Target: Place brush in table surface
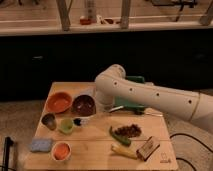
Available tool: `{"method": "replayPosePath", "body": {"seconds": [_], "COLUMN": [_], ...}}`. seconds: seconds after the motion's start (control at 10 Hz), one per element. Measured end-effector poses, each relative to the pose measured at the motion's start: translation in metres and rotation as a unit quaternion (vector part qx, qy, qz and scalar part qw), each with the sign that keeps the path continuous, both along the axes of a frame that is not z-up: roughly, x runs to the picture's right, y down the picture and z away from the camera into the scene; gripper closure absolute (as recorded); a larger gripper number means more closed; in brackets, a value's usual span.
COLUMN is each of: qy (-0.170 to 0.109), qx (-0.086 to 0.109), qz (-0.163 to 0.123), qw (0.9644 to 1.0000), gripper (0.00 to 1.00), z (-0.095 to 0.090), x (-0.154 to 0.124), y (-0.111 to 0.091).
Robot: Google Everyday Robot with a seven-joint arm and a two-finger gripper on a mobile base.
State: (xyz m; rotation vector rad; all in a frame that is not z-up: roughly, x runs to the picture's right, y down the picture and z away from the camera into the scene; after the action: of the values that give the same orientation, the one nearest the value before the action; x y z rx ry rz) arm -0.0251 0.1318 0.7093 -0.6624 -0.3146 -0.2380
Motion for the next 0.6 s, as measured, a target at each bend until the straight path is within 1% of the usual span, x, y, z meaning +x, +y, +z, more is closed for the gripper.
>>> {"method": "replayPosePath", "body": {"seconds": [0.6], "qy": [-0.019], "qx": [-0.001], "qz": [-0.020], "qw": [0.9996], "gripper": [1.00], "z": [-0.0119], "x": [-0.0066], "y": [0.0056]}}
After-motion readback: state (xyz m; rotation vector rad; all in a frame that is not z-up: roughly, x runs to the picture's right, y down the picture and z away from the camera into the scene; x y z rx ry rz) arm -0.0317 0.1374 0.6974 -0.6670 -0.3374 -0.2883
